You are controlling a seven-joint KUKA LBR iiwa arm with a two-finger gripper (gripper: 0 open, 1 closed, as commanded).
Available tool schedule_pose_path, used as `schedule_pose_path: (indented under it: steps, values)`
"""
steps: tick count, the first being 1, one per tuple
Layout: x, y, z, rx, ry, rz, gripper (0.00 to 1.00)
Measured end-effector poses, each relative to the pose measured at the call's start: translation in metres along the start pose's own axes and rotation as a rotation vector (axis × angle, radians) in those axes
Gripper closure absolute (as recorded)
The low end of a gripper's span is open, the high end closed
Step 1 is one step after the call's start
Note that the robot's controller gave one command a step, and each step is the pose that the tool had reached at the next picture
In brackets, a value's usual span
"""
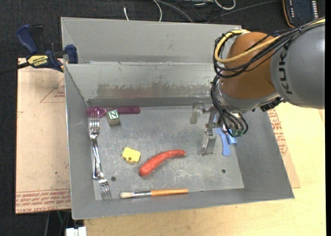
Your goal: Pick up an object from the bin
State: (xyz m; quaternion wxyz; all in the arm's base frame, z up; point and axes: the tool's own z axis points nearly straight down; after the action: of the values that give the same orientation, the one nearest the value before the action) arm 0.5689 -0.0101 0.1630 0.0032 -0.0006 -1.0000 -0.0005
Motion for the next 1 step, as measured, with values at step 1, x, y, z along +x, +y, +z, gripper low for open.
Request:
schedule_pose_path:
  steps: [1]
  values:
    - [-0.0017, 0.0, -0.0046, 0.0, -0.008, -0.001, 0.0]
